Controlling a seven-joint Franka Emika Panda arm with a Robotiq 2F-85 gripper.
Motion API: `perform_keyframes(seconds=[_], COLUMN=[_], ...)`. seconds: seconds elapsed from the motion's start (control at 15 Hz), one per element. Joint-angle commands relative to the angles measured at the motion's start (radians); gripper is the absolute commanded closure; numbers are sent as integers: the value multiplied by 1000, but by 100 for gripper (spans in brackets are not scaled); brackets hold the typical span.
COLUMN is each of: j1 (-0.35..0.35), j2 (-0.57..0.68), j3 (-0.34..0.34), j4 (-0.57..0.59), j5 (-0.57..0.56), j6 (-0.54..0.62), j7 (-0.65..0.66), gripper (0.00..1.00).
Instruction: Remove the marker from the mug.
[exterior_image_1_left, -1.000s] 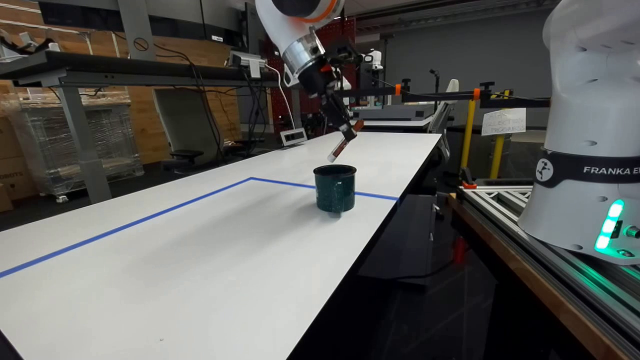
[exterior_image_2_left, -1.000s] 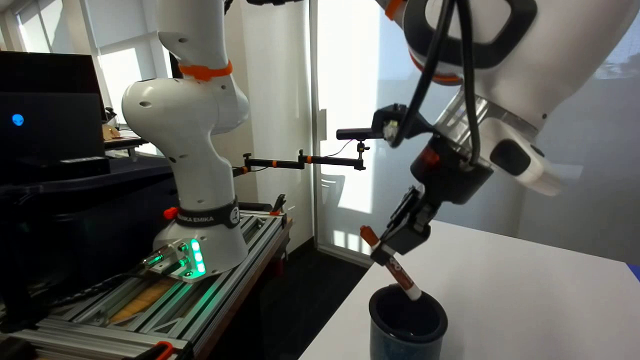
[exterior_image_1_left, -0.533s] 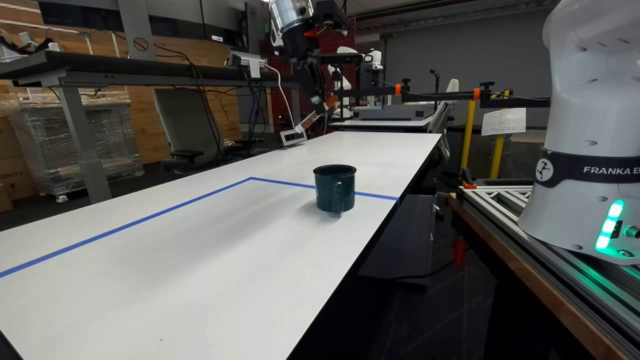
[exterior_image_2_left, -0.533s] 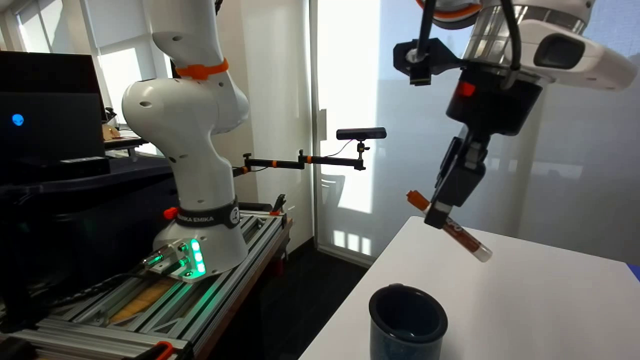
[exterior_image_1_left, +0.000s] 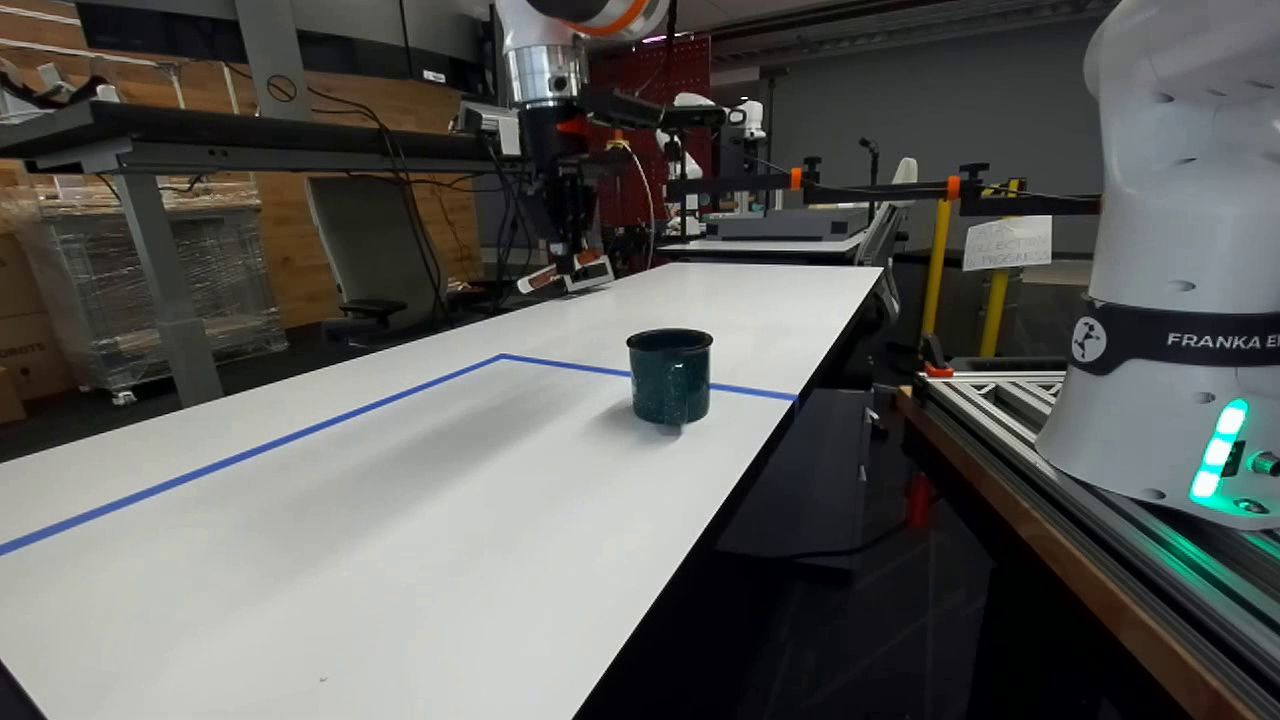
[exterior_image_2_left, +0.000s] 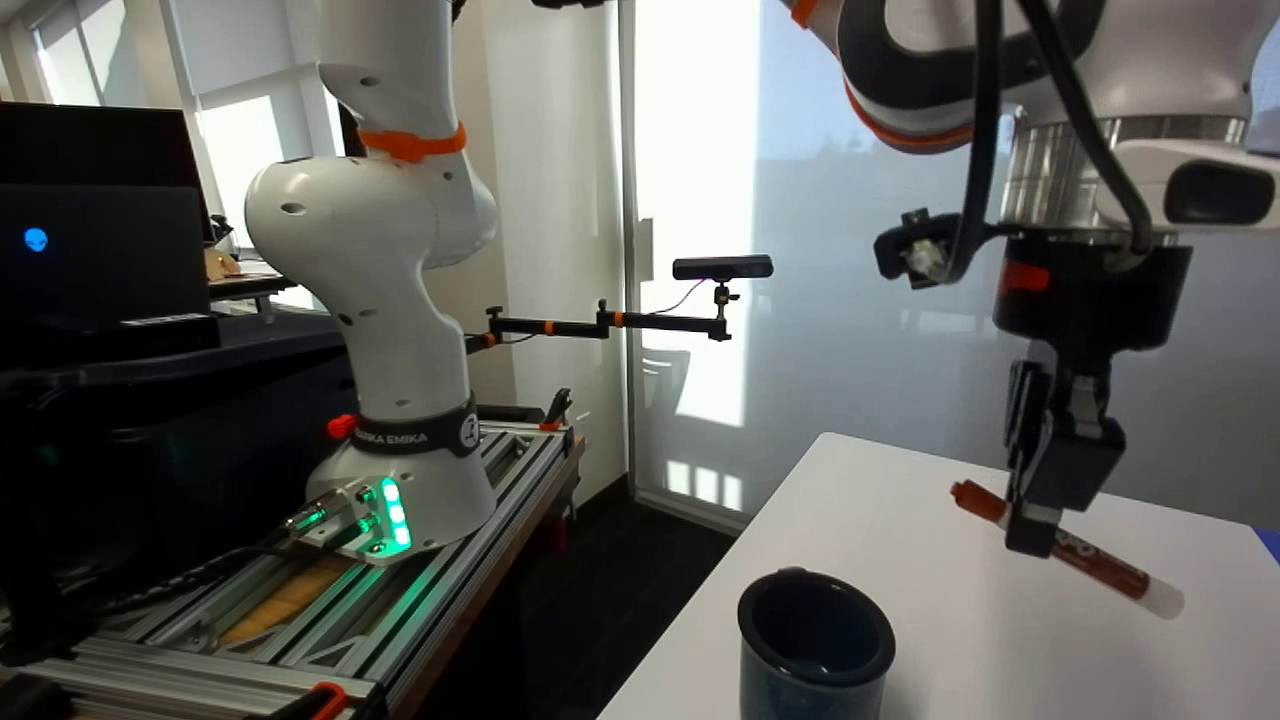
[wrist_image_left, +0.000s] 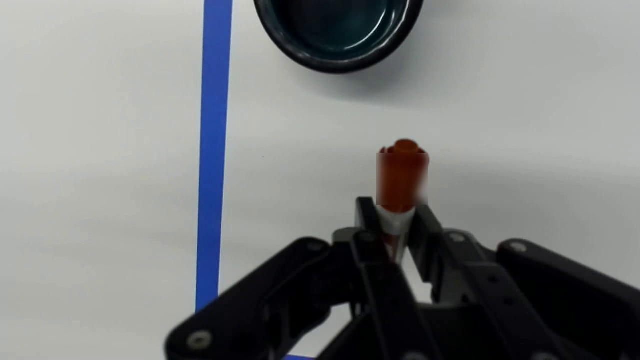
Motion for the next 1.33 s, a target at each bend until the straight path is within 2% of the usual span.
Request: perform_keyframes(seconds=[0.0,0.47,1.07,1.13,1.2,1.27], j1=[-1,-27,-23,-23,-23,-24], j2=[94,225,322,326,327,322], j3=[3,21,9,9,11,13], j4=[22,46,101,104,106,105], j5=[32,127,93,92,94,97], j6=[86,82,125,126,126,121], j7=[13,-49,-28,-27,-29,-31], gripper=[95,95,95,86,55,54])
